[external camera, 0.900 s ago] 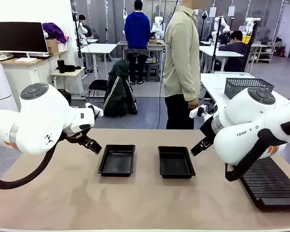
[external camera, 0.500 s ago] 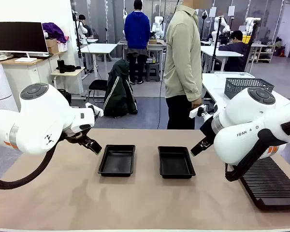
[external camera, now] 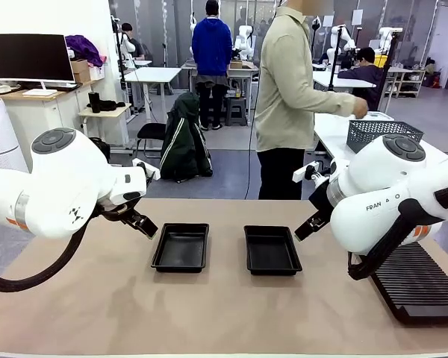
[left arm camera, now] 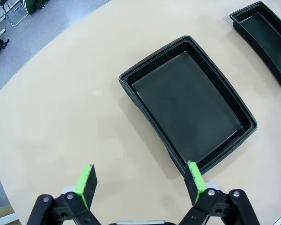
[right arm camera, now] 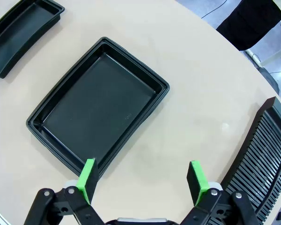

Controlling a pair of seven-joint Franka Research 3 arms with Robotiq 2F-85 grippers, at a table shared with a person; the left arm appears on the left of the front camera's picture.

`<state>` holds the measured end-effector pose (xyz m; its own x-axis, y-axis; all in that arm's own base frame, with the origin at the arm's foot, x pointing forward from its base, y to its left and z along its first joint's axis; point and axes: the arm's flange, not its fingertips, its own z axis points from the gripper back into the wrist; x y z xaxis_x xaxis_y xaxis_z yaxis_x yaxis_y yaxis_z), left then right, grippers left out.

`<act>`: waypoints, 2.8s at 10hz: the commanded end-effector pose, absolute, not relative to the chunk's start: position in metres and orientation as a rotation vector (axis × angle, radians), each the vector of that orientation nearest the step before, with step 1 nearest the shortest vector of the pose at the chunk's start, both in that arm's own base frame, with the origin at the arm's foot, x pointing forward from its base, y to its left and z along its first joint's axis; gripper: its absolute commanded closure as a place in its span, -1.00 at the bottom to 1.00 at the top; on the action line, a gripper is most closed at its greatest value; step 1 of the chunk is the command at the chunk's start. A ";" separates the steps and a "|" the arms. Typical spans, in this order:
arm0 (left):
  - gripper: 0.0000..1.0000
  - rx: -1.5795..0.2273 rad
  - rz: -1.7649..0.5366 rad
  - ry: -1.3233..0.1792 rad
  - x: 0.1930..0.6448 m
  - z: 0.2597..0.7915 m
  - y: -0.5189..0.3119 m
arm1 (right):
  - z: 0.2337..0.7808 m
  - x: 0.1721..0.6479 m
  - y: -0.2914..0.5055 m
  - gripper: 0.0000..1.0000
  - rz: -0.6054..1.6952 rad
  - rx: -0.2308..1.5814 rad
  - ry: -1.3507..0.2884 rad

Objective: Inspect and transfer BCBs to ESD trays.
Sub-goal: Pick up the Blank PCB from the PCB Rack and place it in the left ESD tray.

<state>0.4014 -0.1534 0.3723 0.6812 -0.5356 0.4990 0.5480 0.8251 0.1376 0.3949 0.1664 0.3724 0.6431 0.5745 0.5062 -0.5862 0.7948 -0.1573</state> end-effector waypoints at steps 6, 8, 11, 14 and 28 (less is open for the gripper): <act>-1.00 -0.199 -0.692 -0.505 0.387 0.435 -0.136 | 0.424 0.359 0.152 -1.00 0.604 0.126 -0.559; -1.00 -0.334 -0.677 -0.476 0.382 0.461 -0.118 | 0.449 0.350 0.143 -1.00 0.580 0.211 -0.513; -1.00 -0.599 -0.684 -0.382 0.374 0.497 -0.089 | 0.487 0.339 0.112 -1.00 0.481 0.398 -0.414; -1.00 -0.853 -0.615 -0.313 0.375 0.516 -0.054 | 0.504 0.332 0.075 -1.00 0.394 0.598 -0.362; -1.00 -1.546 -0.226 -0.253 0.363 0.471 0.059 | 0.470 0.368 -0.072 -1.00 0.077 1.445 -0.050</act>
<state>0.3633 0.0607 0.4741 0.9569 -0.0021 0.2905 0.2901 0.0603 -0.9551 0.3571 -0.0702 0.4717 0.9954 0.0267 0.0924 -0.0955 0.1558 0.9832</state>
